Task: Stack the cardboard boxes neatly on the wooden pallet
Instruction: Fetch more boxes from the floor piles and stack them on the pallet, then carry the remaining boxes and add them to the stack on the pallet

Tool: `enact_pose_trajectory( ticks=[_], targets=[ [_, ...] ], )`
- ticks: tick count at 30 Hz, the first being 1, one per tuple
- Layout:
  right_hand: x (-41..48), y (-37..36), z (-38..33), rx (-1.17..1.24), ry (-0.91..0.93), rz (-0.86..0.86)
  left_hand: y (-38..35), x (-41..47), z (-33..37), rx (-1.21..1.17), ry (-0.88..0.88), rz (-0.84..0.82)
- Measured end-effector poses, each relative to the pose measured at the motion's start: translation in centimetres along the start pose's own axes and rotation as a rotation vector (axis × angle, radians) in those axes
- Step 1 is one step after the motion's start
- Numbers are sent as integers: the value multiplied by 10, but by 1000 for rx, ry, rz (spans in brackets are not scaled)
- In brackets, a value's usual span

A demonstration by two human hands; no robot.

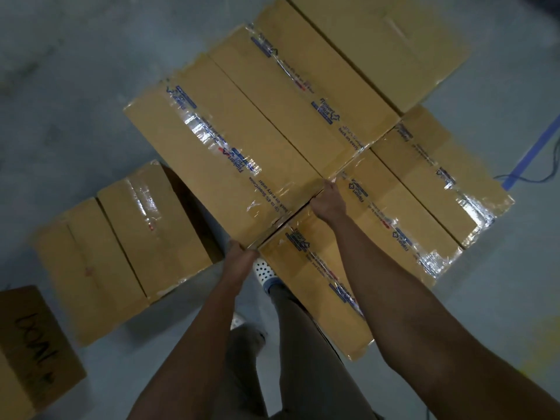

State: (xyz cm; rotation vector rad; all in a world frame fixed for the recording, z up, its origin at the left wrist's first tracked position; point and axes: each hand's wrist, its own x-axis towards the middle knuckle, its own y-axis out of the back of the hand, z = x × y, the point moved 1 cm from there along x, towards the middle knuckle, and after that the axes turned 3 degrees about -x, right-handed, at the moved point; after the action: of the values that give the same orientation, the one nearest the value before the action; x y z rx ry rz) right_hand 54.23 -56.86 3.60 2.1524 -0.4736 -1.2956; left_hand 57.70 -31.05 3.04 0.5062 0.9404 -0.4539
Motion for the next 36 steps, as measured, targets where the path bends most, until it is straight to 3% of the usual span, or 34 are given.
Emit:
enact_pose_trajectory(
  ticks=[4, 12, 19, 23, 29, 36],
  targets=[
    [-41, -11, 18, 114, 43, 0, -7, -27, -9, -7, -39, -6],
    [-180, -61, 89, 423, -96, 34, -3, -139, -70, -8, -171, -13],
    [-310, -96, 174, 545, -5, -55, -27, -246, -138, 8, -356, 6],
    [-362, -75, 215, 487, 49, 11, -62, -302, -155, -29, -533, -10],
    [-397, -15, 271, 512, 95, 157, -128, -346, -171, 113, -590, -63],
    [-414, 69, 409, 409, 127, 245, -295, -370, -149, 143, -646, -137]
  ],
)
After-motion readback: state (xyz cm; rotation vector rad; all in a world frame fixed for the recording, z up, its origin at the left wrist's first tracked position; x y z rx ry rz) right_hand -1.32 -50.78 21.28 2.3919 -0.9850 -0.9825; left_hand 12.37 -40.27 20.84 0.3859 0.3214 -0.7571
